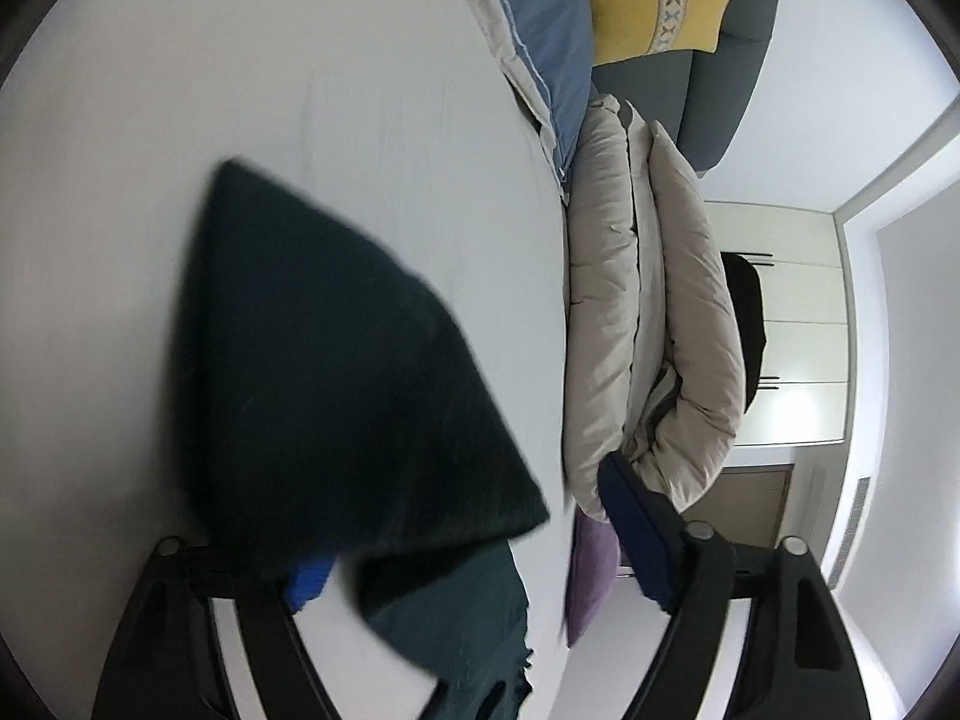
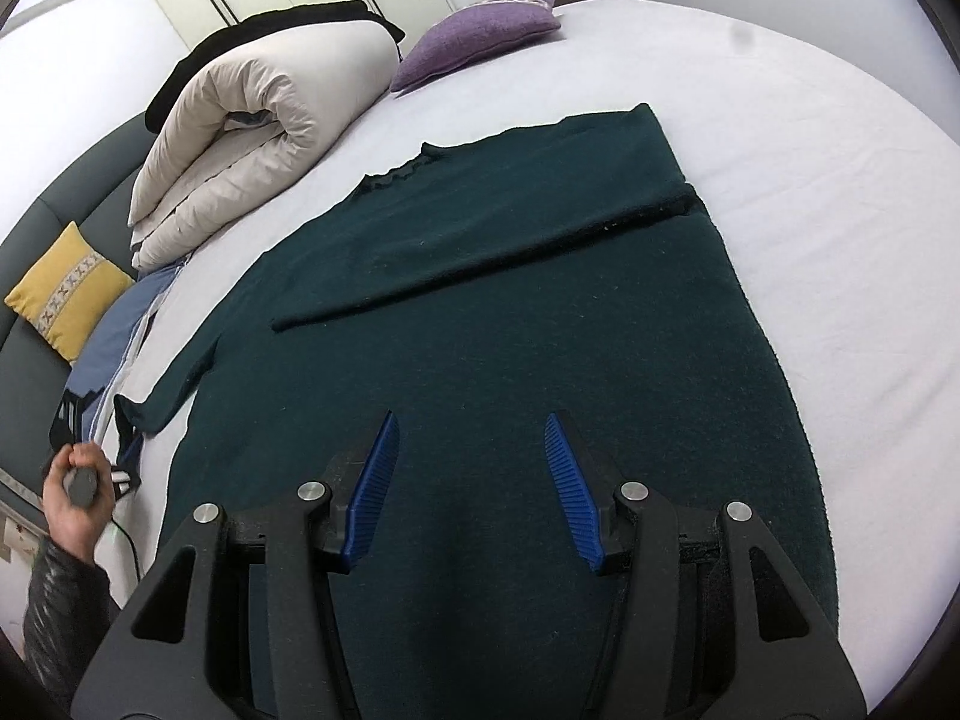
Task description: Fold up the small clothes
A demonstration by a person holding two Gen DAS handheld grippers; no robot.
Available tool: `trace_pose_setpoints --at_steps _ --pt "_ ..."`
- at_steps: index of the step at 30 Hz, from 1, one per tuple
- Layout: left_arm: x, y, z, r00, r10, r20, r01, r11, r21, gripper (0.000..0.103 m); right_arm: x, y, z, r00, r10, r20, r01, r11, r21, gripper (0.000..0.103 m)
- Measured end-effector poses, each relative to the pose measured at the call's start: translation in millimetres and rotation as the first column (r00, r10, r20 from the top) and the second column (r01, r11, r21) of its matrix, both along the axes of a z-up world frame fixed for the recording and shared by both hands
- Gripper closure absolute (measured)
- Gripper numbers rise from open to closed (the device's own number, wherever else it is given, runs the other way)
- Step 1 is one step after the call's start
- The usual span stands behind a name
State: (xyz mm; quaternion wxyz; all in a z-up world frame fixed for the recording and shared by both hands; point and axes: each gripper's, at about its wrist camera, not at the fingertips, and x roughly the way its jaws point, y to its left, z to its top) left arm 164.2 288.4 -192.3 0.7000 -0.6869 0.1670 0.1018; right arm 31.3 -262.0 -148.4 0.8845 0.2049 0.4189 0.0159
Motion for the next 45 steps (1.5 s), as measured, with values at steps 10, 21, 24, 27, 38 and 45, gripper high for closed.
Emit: trace_pose_setpoints --at_steps 10,21,24,27,38,45 --pt "3 37 23 0.991 0.011 -0.131 0.014 0.981 0.193 0.093 2 -14 -10 1.000 -0.015 -0.011 0.015 1.000 0.024 0.053" --pt "71 -185 155 0.874 -0.363 -0.323 0.456 0.380 0.805 0.094 -14 -44 -14 0.997 -0.076 0.014 0.075 0.993 0.089 0.053" --pt "78 -285 159 0.811 -0.422 -0.406 0.486 0.097 0.869 0.094 -25 -60 -16 0.993 -0.115 0.022 0.112 0.988 0.109 0.053" --pt "76 -367 148 0.758 -0.450 -0.472 0.471 -0.124 0.873 0.094 -34 -78 -17 0.988 -0.151 0.025 0.147 0.981 0.124 0.053" --pt "75 -503 90 0.646 -0.437 -0.626 0.456 -0.437 0.775 0.089 -53 -125 -33 0.972 -0.234 0.014 0.229 0.959 0.167 0.053" --pt "53 -477 91 0.658 -0.469 -0.589 0.458 -0.372 0.807 0.013 -46 -125 -31 0.975 -0.221 0.017 0.217 0.965 0.147 0.053"
